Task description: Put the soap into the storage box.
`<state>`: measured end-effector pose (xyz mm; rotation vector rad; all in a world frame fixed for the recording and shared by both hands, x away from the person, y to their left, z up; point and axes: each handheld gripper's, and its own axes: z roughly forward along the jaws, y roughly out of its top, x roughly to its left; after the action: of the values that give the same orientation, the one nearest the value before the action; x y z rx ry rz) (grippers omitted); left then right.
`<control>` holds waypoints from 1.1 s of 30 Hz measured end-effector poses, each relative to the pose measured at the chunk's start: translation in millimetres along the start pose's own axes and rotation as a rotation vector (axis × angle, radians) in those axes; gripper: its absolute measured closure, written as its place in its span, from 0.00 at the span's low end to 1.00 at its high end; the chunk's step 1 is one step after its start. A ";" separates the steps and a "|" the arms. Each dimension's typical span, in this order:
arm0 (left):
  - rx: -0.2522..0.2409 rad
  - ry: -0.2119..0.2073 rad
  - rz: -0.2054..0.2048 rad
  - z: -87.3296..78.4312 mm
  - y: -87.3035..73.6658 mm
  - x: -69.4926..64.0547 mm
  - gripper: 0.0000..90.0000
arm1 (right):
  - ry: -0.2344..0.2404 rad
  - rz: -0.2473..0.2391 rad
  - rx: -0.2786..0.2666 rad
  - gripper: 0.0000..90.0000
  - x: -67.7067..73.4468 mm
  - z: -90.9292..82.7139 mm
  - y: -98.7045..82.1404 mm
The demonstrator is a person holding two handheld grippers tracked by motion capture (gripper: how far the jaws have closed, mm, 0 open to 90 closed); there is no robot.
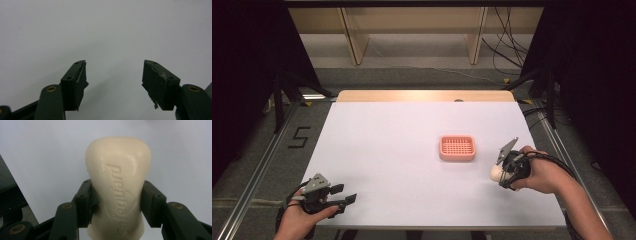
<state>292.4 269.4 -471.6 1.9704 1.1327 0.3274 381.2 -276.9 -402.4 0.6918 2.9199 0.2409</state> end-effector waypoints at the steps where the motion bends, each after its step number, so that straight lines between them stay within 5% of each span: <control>1: -0.003 0.001 -0.001 0.0 0.0 -0.2 0.39 | 0.001 0.019 -0.011 0.56 0.3 -0.7 -0.3; 29: -0.013 -0.013 -0.015 0.4 0.4 -2.0 0.39 | -0.013 0.004 -0.032 0.56 -10.3 -0.7 26.1; 33: -0.012 -0.009 0.006 -0.7 1.2 -1.6 0.40 | -0.013 -0.032 -0.063 0.56 -13.5 -0.2 27.9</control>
<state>291.7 268.1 -470.0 1.9634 1.1172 0.3266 405.2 -258.5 -395.8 0.6338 2.8947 0.3213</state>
